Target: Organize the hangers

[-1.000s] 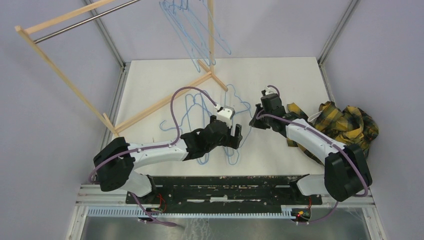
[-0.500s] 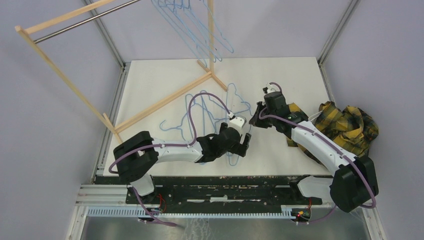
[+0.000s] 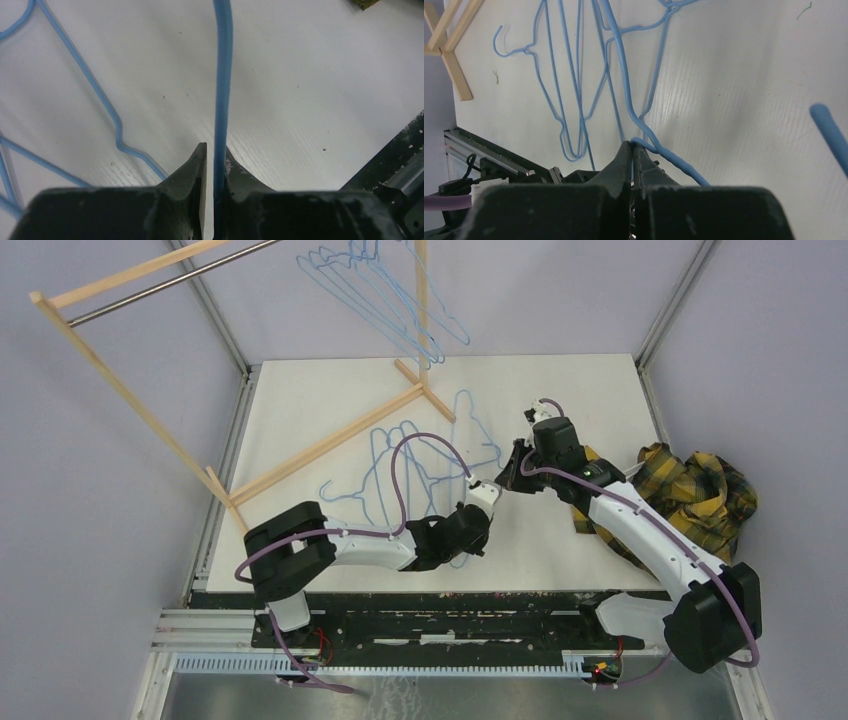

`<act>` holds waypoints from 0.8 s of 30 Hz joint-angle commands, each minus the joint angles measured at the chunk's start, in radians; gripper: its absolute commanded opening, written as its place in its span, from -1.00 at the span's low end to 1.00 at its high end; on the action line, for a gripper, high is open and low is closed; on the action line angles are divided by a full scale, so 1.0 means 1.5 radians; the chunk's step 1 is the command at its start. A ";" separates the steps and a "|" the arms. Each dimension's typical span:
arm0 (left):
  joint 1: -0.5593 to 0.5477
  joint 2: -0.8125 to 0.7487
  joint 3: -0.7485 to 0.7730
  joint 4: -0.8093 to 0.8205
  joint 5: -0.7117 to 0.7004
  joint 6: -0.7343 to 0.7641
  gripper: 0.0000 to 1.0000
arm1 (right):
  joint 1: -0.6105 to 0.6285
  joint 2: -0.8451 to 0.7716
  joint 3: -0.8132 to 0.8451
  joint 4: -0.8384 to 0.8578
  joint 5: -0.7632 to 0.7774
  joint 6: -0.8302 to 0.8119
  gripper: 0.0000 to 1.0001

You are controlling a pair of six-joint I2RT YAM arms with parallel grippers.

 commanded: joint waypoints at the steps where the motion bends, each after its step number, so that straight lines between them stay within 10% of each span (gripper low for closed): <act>1: 0.003 -0.022 -0.008 -0.023 -0.070 -0.021 -0.94 | 0.001 -0.046 0.022 -0.013 -0.014 -0.008 -0.95; 10: 0.020 -0.264 -0.098 -0.223 -0.246 -0.153 -0.94 | 0.001 -0.178 -0.021 -0.086 -0.005 -0.087 0.26; 24: 0.263 -0.640 -0.139 -0.190 -0.136 -0.108 -0.94 | 0.001 -0.194 -0.031 -0.155 0.083 -0.155 0.48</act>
